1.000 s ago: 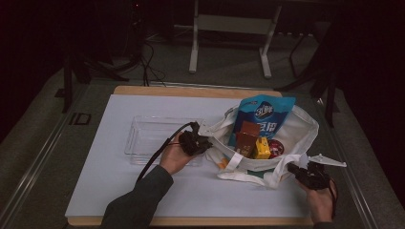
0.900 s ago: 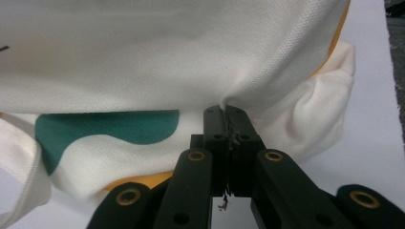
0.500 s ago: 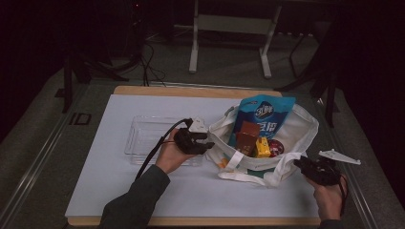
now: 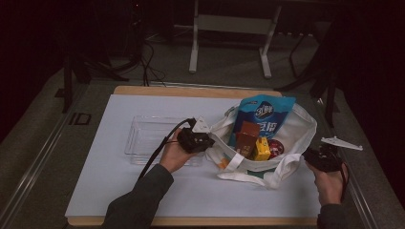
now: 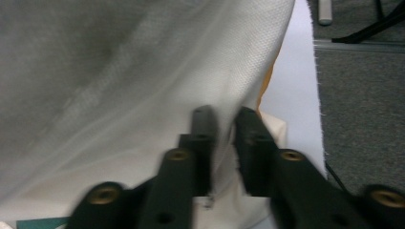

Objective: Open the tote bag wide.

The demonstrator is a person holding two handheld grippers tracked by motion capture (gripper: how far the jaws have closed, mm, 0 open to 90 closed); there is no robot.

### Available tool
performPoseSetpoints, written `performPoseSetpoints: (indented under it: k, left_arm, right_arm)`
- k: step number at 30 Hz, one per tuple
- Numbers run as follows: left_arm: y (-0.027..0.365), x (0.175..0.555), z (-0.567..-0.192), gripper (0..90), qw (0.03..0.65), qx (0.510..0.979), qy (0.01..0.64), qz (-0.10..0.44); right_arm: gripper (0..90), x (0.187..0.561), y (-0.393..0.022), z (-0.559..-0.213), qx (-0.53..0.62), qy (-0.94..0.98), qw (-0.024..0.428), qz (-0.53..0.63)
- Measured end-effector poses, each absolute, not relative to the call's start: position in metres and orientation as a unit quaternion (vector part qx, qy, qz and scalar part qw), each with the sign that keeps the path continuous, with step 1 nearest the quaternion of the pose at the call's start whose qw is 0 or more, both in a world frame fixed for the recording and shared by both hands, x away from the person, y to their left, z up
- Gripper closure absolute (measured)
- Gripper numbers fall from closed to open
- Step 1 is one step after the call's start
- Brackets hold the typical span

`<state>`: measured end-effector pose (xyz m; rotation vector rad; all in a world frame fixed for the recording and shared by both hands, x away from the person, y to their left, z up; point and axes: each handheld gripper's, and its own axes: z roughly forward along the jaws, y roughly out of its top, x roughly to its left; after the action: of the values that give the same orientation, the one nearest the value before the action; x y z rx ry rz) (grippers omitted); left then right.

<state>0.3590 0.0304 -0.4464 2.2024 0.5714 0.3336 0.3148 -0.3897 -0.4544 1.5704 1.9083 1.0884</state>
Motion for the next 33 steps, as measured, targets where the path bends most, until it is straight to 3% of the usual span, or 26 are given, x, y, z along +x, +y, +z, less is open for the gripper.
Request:
performPoseSetpoints:
  k: [1,8,20,33]
  left_arm:
    - [0.027,0.361,-0.451,83.3,0.387,0.886,0.222,0.126]
    - [0.021,0.361,-0.460,85.0,0.355,0.900,0.215,0.129]
    - [0.015,0.362,-0.466,86.1,0.330,0.908,0.220,0.132]
    - [0.014,0.362,-0.466,86.9,0.319,0.909,0.232,0.132]
  right_arm:
    - [88.3,0.314,-0.388,-0.460,0.569,0.691,0.217,0.389]
    - [88.9,0.314,-0.391,-0.471,0.573,0.698,0.214,0.374]
    - [89.2,0.321,-0.395,-0.502,0.597,0.702,0.193,0.337]
    - [89.1,0.324,-0.394,-0.507,0.602,0.706,0.197,0.318]
